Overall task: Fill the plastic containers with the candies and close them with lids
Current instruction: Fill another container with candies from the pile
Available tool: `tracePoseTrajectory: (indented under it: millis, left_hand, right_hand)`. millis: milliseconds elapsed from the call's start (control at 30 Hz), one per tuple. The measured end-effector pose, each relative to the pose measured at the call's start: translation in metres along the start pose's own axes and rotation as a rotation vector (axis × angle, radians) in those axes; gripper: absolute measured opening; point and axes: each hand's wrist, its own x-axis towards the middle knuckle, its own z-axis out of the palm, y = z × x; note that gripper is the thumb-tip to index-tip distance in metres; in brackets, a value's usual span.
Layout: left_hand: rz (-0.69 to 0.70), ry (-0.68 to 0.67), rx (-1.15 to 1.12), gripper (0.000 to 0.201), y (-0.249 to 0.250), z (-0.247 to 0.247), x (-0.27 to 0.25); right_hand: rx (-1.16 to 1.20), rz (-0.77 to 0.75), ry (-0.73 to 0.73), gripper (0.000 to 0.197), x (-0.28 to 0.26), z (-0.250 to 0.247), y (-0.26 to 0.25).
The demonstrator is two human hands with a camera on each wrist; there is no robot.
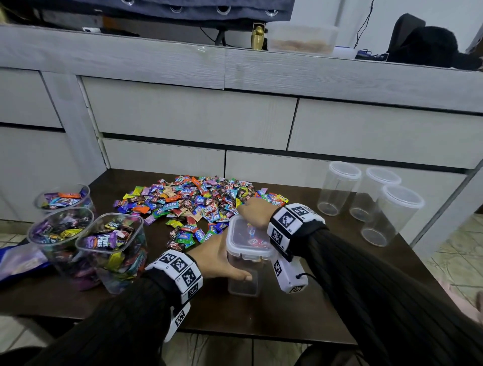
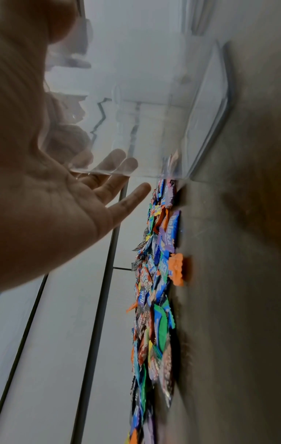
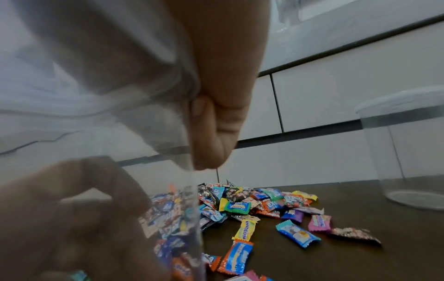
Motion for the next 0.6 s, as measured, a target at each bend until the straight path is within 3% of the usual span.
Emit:
tracePoseTrajectory:
  millis: [167,267,433,600]
  left_hand:
    - [0.029,0.055,-0.019,0.080,-0.002,0.006,-0.001]
    - [0.037,0.083,-0.014,0.084,-0.003,0.011,-0.002]
    - [0.062,0.113,-0.013,0.097,-0.006,0.018,-0.001]
    - [0.072,0.085,0.065,0.108,-0.001,0.017,-0.004]
  right_hand:
    - [0.174,0.012,0.072,0.033,-0.003,-0.003,0.006]
    - [0.106,-0.021,0.109,0.048,-0.006,-0.006,0.019]
    - [0.163,0.132,0.204,0.051,-0.018,-0.004,0.038]
    - [0.192,0.100,0.251,0.056,-0.027,0.000,0.040]
